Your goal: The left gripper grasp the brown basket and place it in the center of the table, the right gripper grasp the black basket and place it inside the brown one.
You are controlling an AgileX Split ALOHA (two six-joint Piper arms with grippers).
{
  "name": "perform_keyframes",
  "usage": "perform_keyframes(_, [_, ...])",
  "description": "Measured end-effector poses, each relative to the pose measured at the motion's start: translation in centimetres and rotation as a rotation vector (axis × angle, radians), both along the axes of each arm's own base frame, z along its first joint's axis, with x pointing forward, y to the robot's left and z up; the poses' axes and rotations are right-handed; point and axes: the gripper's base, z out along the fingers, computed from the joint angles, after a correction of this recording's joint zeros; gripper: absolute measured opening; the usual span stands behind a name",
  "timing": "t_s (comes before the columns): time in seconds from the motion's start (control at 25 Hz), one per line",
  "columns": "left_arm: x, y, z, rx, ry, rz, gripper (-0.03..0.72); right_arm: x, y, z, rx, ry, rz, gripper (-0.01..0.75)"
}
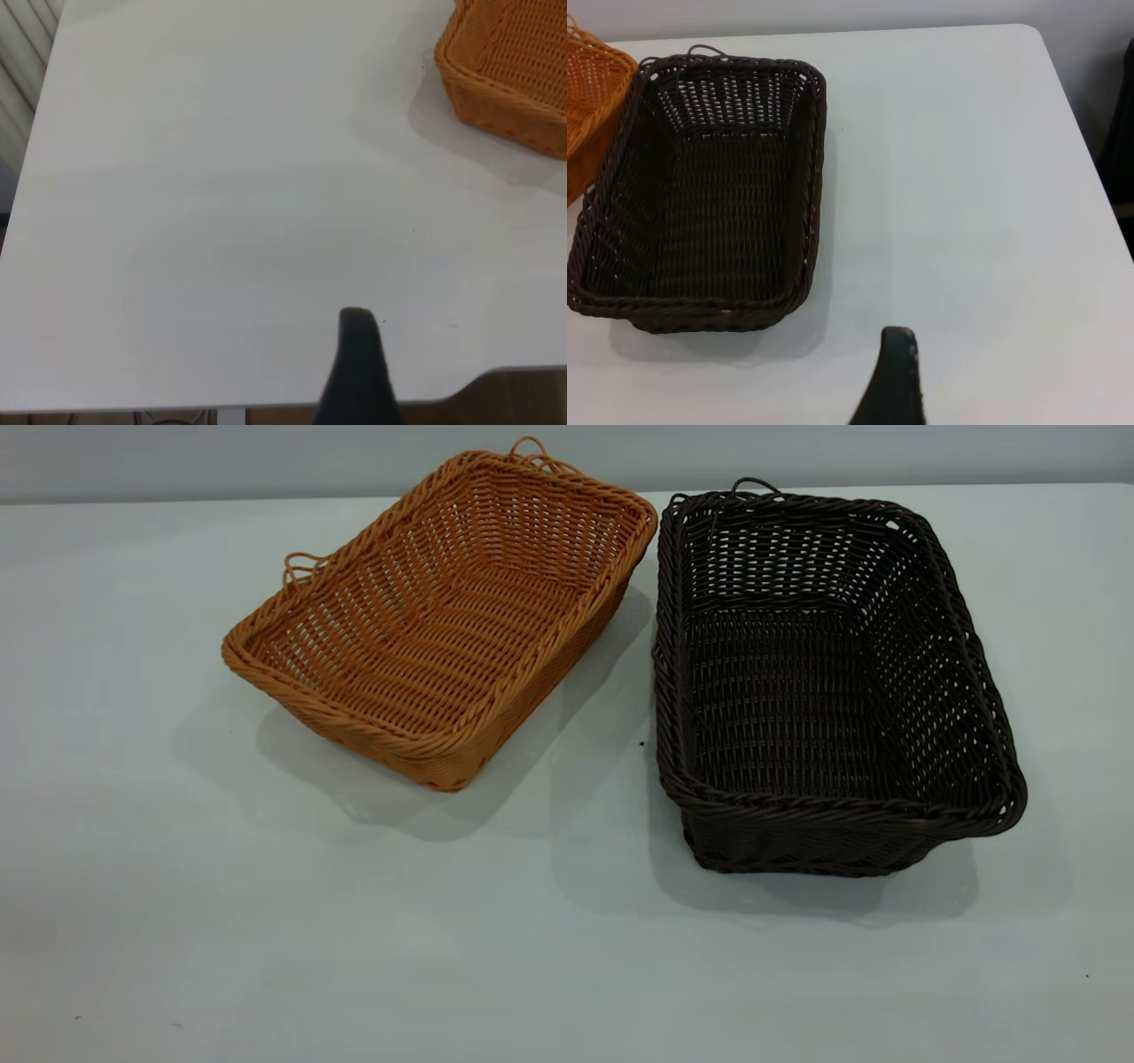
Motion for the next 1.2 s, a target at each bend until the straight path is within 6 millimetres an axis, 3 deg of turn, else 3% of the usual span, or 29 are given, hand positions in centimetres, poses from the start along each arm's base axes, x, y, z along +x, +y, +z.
perform_keyframes(0.28, [0.3,0.2,0.4,0.017,-0.013,0.010,0.521,0.0,0.0,0.0,0.000,0.000,0.000,0.594])
perform_keyframes(0.44, [2.9,0.0,2.9,0.016,-0.047,-0.003,0.521,0.0,0.0,0.0,0.008,-0.001,-0.004,0.594])
perform_keyframes(0.56, [7.0,-0.4,3.8,0.010,-0.028,-0.020,0.521,0.0,0.0,0.0,0.025,-0.001,-0.014,0.594])
perform_keyframes(1.0, [23.8,-2.8,3.2,0.042,0.137,-0.187,0.521,0.8,0.0,1.0,0.060,-0.032,-0.035,0.594])
perform_keyframes(1.2, [31.5,-5.3,-0.1,0.068,0.222,-0.266,0.521,3.0,0.0,1.0,0.108,0.089,-0.072,0.594])
